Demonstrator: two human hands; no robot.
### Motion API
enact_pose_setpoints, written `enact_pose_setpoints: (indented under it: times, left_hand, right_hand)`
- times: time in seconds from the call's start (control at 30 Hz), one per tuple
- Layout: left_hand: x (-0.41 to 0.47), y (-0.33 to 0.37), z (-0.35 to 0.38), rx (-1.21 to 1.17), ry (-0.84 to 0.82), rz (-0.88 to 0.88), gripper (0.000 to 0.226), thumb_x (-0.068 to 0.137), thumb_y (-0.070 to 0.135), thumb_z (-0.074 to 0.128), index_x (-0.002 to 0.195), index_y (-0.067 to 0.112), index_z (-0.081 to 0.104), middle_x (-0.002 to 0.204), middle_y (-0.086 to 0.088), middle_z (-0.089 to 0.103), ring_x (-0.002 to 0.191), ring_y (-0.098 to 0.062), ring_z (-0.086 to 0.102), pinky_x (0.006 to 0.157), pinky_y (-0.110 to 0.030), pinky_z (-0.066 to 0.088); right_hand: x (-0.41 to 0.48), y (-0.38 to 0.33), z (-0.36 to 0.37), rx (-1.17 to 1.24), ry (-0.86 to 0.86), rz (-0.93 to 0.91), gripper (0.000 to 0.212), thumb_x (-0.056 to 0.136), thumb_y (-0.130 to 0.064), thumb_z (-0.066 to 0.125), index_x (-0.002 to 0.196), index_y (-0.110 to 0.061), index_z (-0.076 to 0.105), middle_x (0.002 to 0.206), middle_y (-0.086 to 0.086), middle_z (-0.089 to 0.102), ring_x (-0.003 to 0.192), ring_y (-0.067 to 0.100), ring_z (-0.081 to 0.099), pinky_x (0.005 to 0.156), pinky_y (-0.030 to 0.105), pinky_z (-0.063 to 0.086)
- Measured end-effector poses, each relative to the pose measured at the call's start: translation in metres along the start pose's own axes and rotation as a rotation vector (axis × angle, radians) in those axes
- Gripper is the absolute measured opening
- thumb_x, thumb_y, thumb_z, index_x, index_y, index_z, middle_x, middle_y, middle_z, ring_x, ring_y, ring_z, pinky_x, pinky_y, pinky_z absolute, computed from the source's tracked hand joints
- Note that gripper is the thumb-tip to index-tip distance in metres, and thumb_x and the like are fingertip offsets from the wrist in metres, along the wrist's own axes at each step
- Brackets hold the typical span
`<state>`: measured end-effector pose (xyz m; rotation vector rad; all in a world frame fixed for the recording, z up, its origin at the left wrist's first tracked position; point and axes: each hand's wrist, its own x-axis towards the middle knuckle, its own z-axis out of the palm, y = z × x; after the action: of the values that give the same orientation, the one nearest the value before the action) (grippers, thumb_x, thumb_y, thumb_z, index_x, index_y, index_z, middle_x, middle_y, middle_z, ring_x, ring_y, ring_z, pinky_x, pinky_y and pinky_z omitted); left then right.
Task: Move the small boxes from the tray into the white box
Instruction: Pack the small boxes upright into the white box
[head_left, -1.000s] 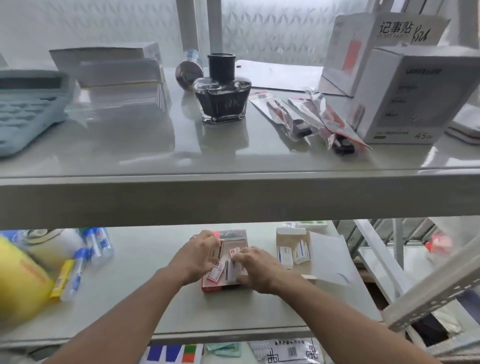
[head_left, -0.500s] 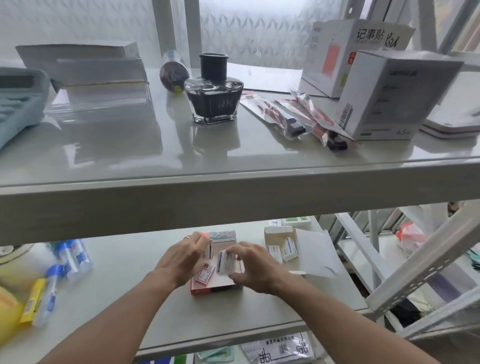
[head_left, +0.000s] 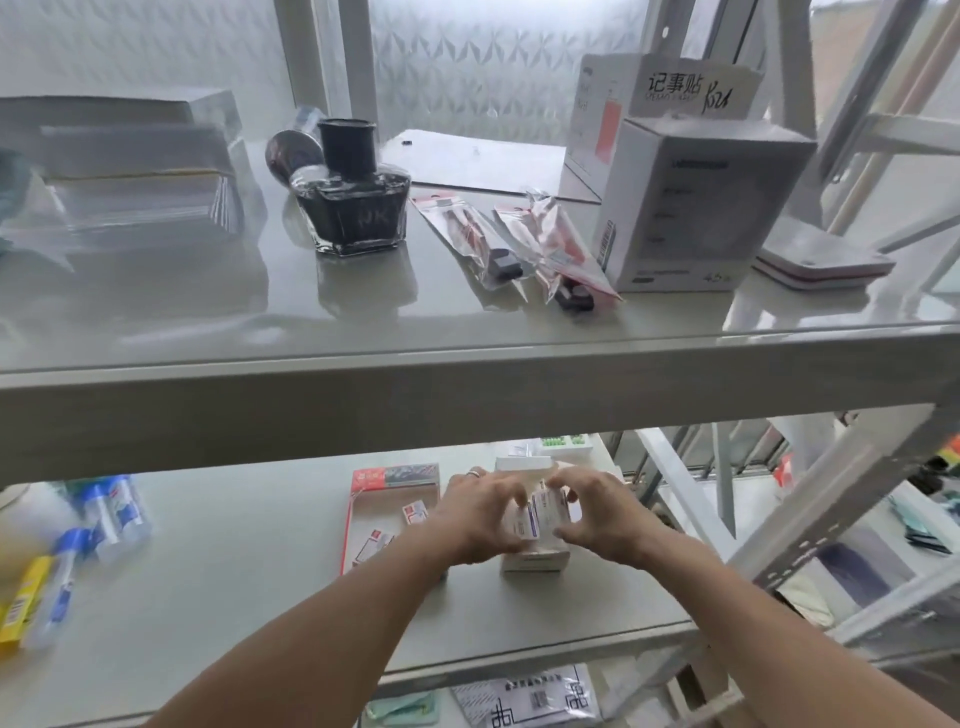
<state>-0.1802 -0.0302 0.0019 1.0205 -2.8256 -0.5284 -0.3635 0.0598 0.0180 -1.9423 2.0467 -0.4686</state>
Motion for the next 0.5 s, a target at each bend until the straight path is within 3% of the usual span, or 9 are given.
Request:
enact_pose_setpoints:
  times: [0.07, 0.13, 0.2, 0.27, 0.4, 0.5]
  left_hand:
    - [-0.001, -0.002, 0.003, -0.035, -0.021, -0.041, 0.047, 0.075, 0.049, 0.077, 0.114, 0.03, 0.06, 0.123, -0.001, 0.064, 0.117, -0.025, 0.046, 0.097, -0.04, 0.035]
    - [-0.006, -0.009, 0.0, -0.142, -0.017, -0.056, 0.048, 0.074, 0.047, 0.078, 0.116, 0.029, 0.061, 0.124, 0.0, 0.064, 0.118, -0.023, 0.048, 0.101, -0.041, 0.038]
    - [-0.015, -0.024, -0.009, -0.277, 0.039, -0.067, 0.037, 0.076, 0.038, 0.076, 0.11, 0.03, 0.064, 0.121, 0.003, 0.064, 0.117, -0.019, 0.052, 0.103, -0.042, 0.041]
    - [-0.029, -0.051, -0.023, -0.346, 0.112, -0.146, 0.024, 0.079, 0.023, 0.072, 0.1, 0.031, 0.065, 0.114, 0.006, 0.064, 0.113, -0.018, 0.056, 0.101, -0.037, 0.044]
    - [-0.065, -0.103, -0.042, -0.197, 0.045, -0.301, 0.029, 0.076, 0.006, 0.065, 0.097, 0.026, 0.068, 0.107, 0.003, 0.066, 0.105, -0.018, 0.06, 0.086, -0.026, 0.046]
    - [-0.083, -0.119, -0.042, -0.026, -0.073, -0.317, 0.035, 0.074, 0.018, 0.072, 0.106, 0.032, 0.066, 0.114, 0.001, 0.061, 0.1, -0.017, 0.054, 0.083, -0.025, 0.043]
  right_hand:
    - [0.003, -0.001, 0.002, -0.005, -0.022, -0.017, 0.056, 0.07, -0.021, 0.084, 0.122, -0.015, 0.063, 0.112, 0.003, 0.067, 0.095, 0.017, 0.062, 0.086, 0.034, 0.055]
    - [0.004, -0.001, 0.001, 0.006, -0.058, -0.021, 0.056, 0.072, -0.02, 0.083, 0.124, -0.015, 0.062, 0.114, 0.001, 0.065, 0.094, 0.015, 0.059, 0.082, 0.026, 0.052]
    - [0.006, -0.001, -0.002, 0.008, -0.053, -0.023, 0.053, 0.075, -0.021, 0.08, 0.125, -0.014, 0.063, 0.115, 0.001, 0.066, 0.094, 0.016, 0.058, 0.08, 0.024, 0.046]
    - [0.013, -0.008, -0.005, 0.012, 0.023, -0.025, 0.044, 0.078, -0.02, 0.078, 0.12, -0.014, 0.066, 0.115, 0.004, 0.07, 0.099, 0.02, 0.063, 0.086, 0.031, 0.05]
    - [0.035, -0.047, 0.011, 0.057, 0.089, -0.095, 0.028, 0.082, -0.013, 0.07, 0.11, -0.015, 0.071, 0.109, 0.004, 0.073, 0.1, 0.024, 0.066, 0.088, 0.036, 0.053]
    - [0.05, -0.09, 0.038, 0.025, -0.008, -0.181, 0.033, 0.084, -0.014, 0.073, 0.117, -0.015, 0.069, 0.117, 0.005, 0.07, 0.104, 0.023, 0.064, 0.089, 0.031, 0.049]
